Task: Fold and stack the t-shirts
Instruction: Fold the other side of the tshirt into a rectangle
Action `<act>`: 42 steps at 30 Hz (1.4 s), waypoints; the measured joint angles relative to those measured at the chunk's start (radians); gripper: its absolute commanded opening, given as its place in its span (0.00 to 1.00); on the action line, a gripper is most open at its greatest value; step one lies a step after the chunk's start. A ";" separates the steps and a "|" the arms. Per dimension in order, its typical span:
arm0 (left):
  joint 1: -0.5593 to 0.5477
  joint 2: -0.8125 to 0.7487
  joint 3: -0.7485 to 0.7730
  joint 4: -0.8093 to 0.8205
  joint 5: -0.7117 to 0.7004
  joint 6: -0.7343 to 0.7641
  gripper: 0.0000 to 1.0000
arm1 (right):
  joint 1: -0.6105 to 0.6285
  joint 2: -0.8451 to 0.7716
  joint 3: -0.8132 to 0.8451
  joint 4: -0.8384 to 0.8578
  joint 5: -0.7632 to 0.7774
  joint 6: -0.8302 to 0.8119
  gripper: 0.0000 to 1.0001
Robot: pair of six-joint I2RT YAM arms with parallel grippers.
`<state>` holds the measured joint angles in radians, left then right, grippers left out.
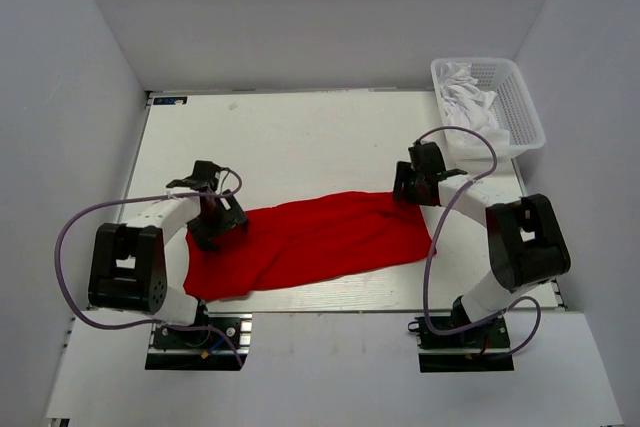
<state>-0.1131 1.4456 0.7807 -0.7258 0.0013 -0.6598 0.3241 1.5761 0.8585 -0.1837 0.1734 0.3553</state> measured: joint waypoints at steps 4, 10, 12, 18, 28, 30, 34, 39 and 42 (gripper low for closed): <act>0.000 0.013 0.001 0.007 -0.007 -0.008 1.00 | -0.015 0.045 0.029 0.000 0.004 -0.005 0.11; 0.000 0.067 0.040 -0.025 -0.024 -0.029 1.00 | -0.038 0.047 0.078 0.000 0.048 0.003 0.00; -0.001 0.086 0.055 -0.037 -0.030 -0.040 1.00 | -0.049 0.048 0.098 -0.002 0.075 0.003 0.00; -0.002 0.121 0.080 -0.060 -0.040 -0.056 1.00 | -0.097 0.058 0.109 -0.001 0.086 -0.004 0.11; -0.007 0.163 0.128 -0.093 -0.051 -0.051 1.00 | -0.124 0.083 0.129 -0.018 0.033 -0.043 0.90; -0.007 0.175 0.146 -0.089 -0.064 -0.039 1.00 | -0.125 0.044 0.129 -0.037 0.027 -0.053 0.90; -0.007 0.216 0.208 -0.073 -0.102 -0.018 1.00 | -0.125 -0.066 0.127 -0.054 -0.036 -0.058 0.90; -0.007 0.233 0.291 -0.077 -0.140 -0.006 1.00 | -0.114 -0.091 0.105 -0.019 -0.271 -0.061 0.90; -0.004 0.232 0.329 -0.072 -0.140 -0.003 1.00 | -0.093 -0.040 0.063 -0.006 -0.393 -0.053 0.90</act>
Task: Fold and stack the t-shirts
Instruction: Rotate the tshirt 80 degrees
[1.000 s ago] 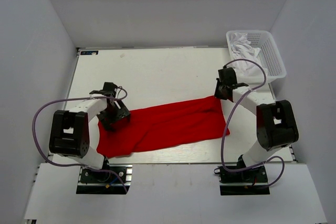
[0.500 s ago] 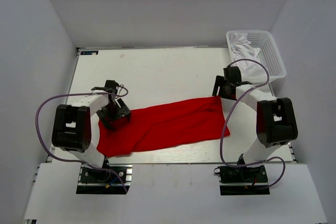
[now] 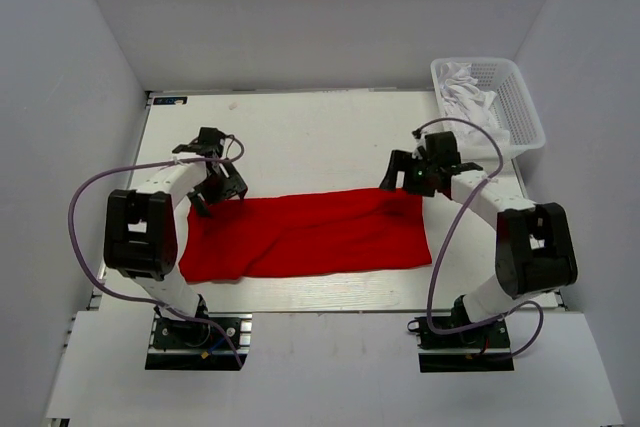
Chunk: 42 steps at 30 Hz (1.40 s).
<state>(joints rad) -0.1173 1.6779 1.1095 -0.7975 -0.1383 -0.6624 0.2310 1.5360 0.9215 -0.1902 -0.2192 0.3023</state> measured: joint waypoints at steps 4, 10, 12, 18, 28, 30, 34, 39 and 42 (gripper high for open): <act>0.003 0.005 0.006 0.024 0.020 0.001 1.00 | 0.021 0.037 -0.051 0.003 -0.068 0.004 0.90; 0.002 0.154 0.078 0.024 0.068 0.012 1.00 | 0.058 0.037 -0.101 0.018 -0.076 0.003 0.90; 0.000 0.209 0.148 -0.013 0.075 0.023 1.00 | 0.082 0.021 -0.132 0.044 -0.076 0.000 0.90; -0.005 0.497 0.581 -0.166 0.121 0.069 1.00 | 0.245 -0.046 -0.203 0.032 -0.147 -0.037 0.90; -0.080 0.955 1.221 0.315 0.618 -0.001 1.00 | 0.674 -0.006 -0.116 -0.254 -0.293 -0.283 0.89; -0.117 1.012 1.255 0.451 0.678 -0.075 1.00 | 0.696 0.092 -0.029 -0.280 -0.326 -0.325 0.87; -0.188 1.134 1.329 0.717 0.757 -0.235 1.00 | 0.723 0.158 0.050 -0.283 -0.341 -0.381 0.90; -0.242 1.162 1.318 0.871 0.735 -0.335 1.00 | 0.743 0.145 0.049 -0.275 -0.330 -0.390 0.90; -0.250 1.153 1.308 0.864 0.671 -0.338 1.00 | 0.748 0.138 0.049 -0.271 -0.326 -0.388 0.90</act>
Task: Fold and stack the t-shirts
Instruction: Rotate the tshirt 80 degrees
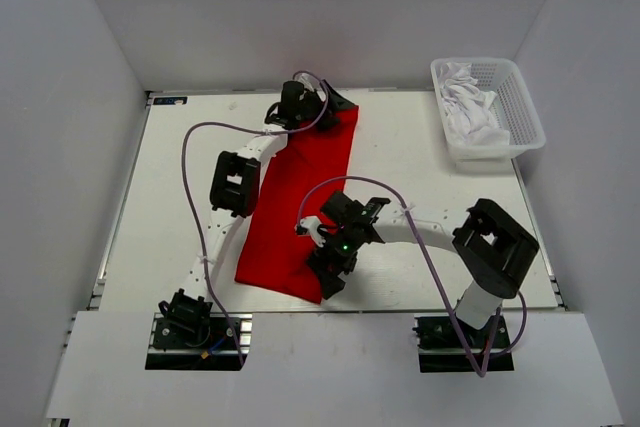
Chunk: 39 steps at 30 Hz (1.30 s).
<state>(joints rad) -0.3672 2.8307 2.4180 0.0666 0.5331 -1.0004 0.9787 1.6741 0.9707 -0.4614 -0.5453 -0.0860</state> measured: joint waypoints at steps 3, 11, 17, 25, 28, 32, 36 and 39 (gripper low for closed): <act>0.000 -0.013 -0.001 -0.032 -0.087 0.006 1.00 | 0.003 -0.010 0.000 -0.001 0.015 0.005 0.90; 0.042 -0.087 -0.013 -0.204 -0.366 0.095 1.00 | 0.003 -0.162 -0.003 0.001 0.133 0.060 0.90; 0.096 -0.100 -0.003 -0.264 -0.443 0.161 1.00 | 0.003 -0.269 -0.051 0.053 0.304 0.140 0.90; 0.106 -0.300 -0.091 -0.383 -0.447 0.307 1.00 | 0.003 -0.282 -0.057 0.066 0.460 0.282 0.90; 0.098 -0.501 -0.161 -0.442 -0.469 0.378 1.00 | 0.003 -0.273 -0.065 0.077 0.462 0.334 0.90; 0.084 -0.876 -0.368 -0.522 -0.543 0.412 1.00 | 0.003 -0.249 -0.045 0.077 0.460 0.388 0.90; 0.071 -1.395 -0.908 -0.536 -0.627 0.332 1.00 | 0.005 -0.183 0.060 0.077 0.460 0.418 0.90; 0.080 -1.713 -1.322 -0.586 -0.640 0.231 1.00 | 0.015 -0.110 0.144 0.091 0.455 0.417 0.90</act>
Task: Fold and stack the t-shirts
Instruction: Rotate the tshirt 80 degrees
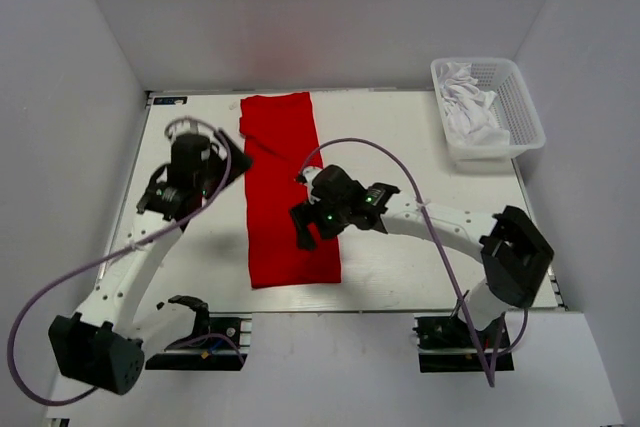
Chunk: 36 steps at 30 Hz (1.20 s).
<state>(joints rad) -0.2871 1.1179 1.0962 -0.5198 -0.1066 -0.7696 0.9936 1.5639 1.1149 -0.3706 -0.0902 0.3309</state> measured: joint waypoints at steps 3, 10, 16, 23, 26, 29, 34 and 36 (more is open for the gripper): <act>0.005 -0.145 -0.264 -0.108 0.004 -0.095 1.00 | 0.012 0.076 0.056 -0.006 -0.007 -0.010 0.90; 0.002 -0.351 -0.472 -0.315 0.063 -0.235 1.00 | 0.029 0.283 0.214 -0.101 0.100 -0.027 0.90; 0.002 -0.222 -0.425 -0.368 0.059 -0.228 1.00 | 0.027 0.392 0.312 -0.148 0.192 -0.024 0.82; 0.002 -0.172 -0.412 -0.392 0.048 -0.205 1.00 | 0.028 0.431 0.348 -0.188 0.238 0.001 0.45; 0.002 -0.180 -0.412 -0.393 0.045 -0.200 1.00 | 0.029 0.436 0.350 -0.203 0.274 0.013 0.38; 0.002 -0.190 -0.412 -0.393 0.043 -0.199 1.00 | 0.030 0.444 0.356 -0.220 0.307 0.020 0.36; 0.002 -0.190 -0.412 -0.393 0.042 -0.199 1.00 | 0.033 0.460 0.375 -0.234 0.333 0.020 0.23; 0.002 -0.190 -0.412 -0.393 0.040 -0.199 1.00 | 0.036 0.462 0.380 -0.235 0.340 0.016 0.04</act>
<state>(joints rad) -0.2852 0.9276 0.6838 -0.9131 -0.0669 -0.9688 1.0294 2.0262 1.4948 -0.6056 0.2497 0.3473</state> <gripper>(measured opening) 0.998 0.146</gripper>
